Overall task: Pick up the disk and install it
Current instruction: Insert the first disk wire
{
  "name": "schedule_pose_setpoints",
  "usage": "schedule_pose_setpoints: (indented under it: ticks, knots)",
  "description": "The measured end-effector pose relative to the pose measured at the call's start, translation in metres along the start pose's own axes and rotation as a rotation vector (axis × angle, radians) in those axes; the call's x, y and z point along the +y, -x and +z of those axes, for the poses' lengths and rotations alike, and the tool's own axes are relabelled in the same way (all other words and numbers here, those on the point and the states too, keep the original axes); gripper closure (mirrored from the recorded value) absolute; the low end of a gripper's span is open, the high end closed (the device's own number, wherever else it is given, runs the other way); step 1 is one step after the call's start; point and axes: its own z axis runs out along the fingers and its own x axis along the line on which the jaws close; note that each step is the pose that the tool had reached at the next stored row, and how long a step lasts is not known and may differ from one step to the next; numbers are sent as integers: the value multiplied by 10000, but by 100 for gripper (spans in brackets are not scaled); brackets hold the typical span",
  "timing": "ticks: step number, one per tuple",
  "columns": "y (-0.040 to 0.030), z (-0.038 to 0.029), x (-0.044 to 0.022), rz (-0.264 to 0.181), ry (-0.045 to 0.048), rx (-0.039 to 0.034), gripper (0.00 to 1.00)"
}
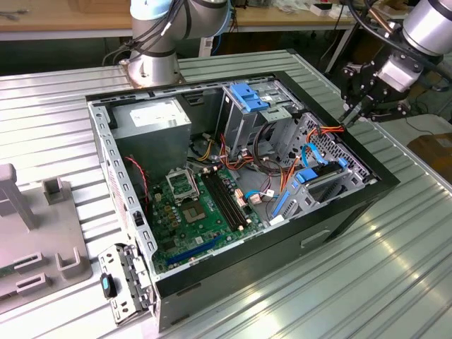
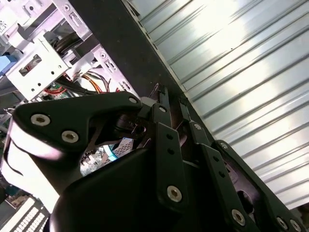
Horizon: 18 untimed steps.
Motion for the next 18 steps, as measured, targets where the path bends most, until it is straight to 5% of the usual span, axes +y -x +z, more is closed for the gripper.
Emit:
schedule_pose_setpoints:
  ticks: [6, 12, 18]
  knots:
    - [-2, 4, 1, -626, 86, -55, 76]
    - [-5, 31, 5, -2398, 345, -254, 76]
    - [-6, -11, -16, -2706, 403, -295, 76]
